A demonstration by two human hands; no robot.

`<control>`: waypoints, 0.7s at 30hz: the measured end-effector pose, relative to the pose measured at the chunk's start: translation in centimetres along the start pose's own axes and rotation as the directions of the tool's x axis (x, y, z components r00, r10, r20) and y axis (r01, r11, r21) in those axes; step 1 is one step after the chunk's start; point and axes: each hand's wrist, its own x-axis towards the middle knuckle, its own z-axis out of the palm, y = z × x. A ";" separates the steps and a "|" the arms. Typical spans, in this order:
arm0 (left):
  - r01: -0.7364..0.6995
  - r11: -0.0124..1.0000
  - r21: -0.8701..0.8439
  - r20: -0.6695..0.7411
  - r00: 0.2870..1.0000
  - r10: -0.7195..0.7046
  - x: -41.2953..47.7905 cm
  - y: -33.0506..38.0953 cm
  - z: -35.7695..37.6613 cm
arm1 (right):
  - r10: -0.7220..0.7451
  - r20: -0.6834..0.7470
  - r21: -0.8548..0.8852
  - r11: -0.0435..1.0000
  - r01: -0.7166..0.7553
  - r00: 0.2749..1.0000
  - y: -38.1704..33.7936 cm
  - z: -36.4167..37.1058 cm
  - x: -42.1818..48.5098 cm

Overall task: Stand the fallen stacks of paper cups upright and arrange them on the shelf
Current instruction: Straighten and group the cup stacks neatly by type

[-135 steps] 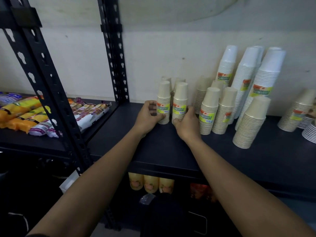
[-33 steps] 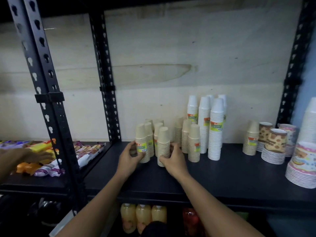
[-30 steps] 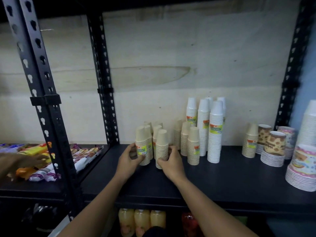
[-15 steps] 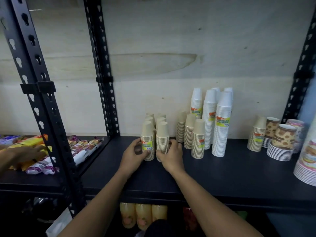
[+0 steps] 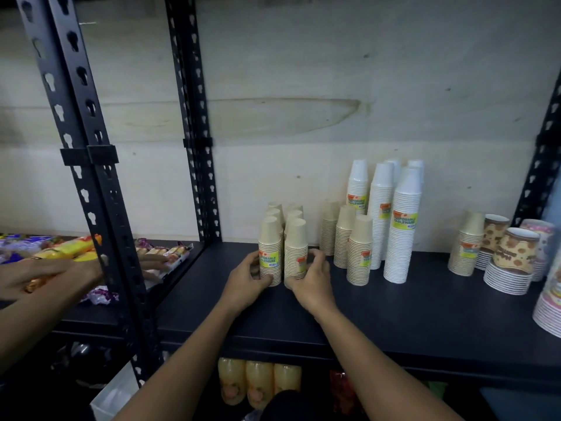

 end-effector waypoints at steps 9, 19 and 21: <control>-0.013 0.999 -0.041 0.003 1.000 0.013 0.2 -0.2 0.0 | -0.041 -0.072 -0.103 0.994 0.033 0.997 0.3 0.7 0.6; 0.007 1.000 -0.023 0.005 1.000 -0.007 0.3 -0.4 0.1 | -0.063 -0.029 -0.117 0.991 0.059 0.998 0.5 1.1 0.5; 0.006 1.000 -0.007 0.004 1.000 -0.006 0.4 -0.6 0.0 | -0.062 -0.038 -0.120 0.991 0.057 0.997 0.6 1.2 0.6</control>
